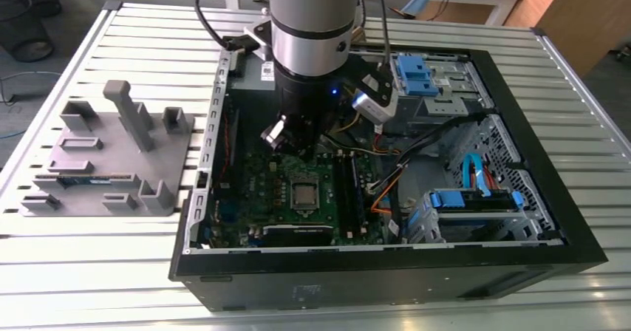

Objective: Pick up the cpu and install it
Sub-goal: 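Install the first cpu locking lever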

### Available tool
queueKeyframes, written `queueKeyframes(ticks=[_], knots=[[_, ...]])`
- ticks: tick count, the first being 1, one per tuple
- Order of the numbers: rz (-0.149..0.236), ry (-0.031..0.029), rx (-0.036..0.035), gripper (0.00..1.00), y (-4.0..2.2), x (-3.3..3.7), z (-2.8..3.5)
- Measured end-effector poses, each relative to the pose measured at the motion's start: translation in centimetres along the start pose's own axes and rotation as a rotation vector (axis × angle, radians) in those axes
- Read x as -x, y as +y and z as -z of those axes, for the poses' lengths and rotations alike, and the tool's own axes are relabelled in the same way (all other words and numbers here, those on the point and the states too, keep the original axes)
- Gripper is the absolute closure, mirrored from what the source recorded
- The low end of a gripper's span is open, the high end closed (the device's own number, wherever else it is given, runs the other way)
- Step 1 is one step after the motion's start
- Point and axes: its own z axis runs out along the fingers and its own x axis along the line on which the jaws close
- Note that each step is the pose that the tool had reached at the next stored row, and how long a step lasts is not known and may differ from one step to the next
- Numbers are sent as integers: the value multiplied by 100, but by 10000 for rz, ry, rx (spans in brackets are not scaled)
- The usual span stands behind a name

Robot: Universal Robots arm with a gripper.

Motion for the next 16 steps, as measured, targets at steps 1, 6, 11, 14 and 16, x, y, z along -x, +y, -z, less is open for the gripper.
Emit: queueKeyframes(ticks=[1,6,11,14,16], knots=[[1,-3,1,89,1,2,-1],[0,-1,1,89,28,24,0],[1,-1,1,89,59,56,0],[0,0,1,89,74,84,-1],[1,-1,1,89,80,104,-2]])
